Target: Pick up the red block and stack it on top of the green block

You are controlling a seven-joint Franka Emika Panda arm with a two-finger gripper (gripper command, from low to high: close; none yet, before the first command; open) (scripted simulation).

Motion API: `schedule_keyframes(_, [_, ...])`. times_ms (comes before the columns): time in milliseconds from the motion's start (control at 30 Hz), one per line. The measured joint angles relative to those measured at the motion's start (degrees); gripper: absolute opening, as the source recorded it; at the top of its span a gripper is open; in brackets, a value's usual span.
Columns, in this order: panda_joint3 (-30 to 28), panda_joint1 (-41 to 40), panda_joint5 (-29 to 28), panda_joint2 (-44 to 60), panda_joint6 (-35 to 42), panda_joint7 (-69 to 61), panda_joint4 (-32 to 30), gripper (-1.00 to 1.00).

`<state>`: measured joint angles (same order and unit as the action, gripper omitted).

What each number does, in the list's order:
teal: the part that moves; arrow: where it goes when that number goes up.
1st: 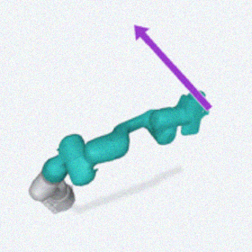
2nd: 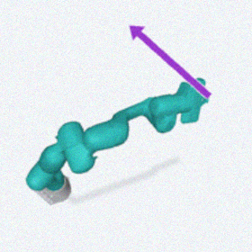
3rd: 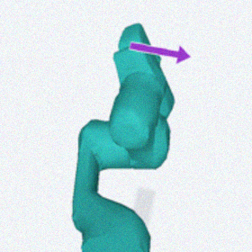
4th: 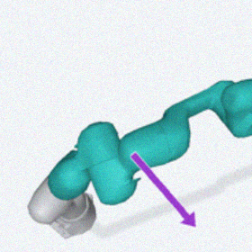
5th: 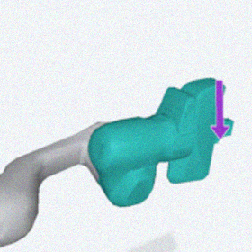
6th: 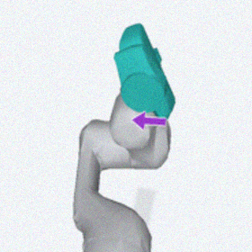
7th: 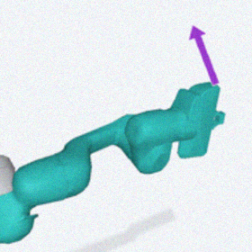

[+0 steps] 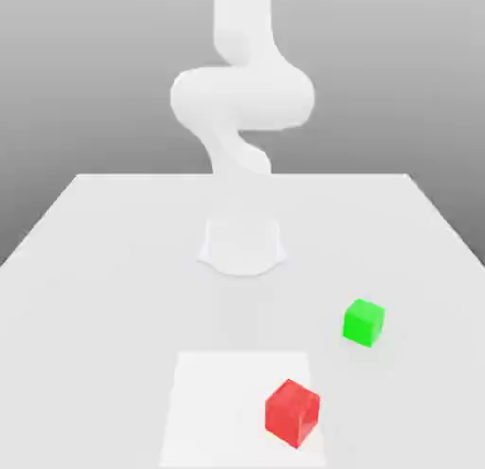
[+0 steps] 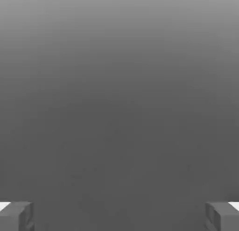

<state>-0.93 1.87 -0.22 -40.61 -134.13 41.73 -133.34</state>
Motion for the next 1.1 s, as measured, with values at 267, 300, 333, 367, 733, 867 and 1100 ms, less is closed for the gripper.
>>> schedule_keyframes(267, [-2.85,5.51,0.13,16.95,-7.61,-13.95,-5.06,0.0])
schedule_keyframes(300, [-3.11,6.08,0.27,19.03,-8.54,-15.74,-5.68,0.0])
schedule_keyframes(333, [-3.35,6.62,0.41,21.11,-9.47,-17.54,-6.3,0.0])
schedule_keyframes(367, [-3.55,7.13,0.58,23.18,-10.4,-19.36,-6.92,0.0])
schedule_keyframes(733, [-3.05,10.33,1.7,46.04,-20.64,-38.81,-13.72,0.0])
schedule_keyframes(867, [-2.11,9.75,2.38,54.33,-26.66,-41.39,-13.6,0.0])
schedule_keyframes(1100, [-1.44,9.26,3.14,59.71,-31.06,-42.02,-12.84,-1.0])
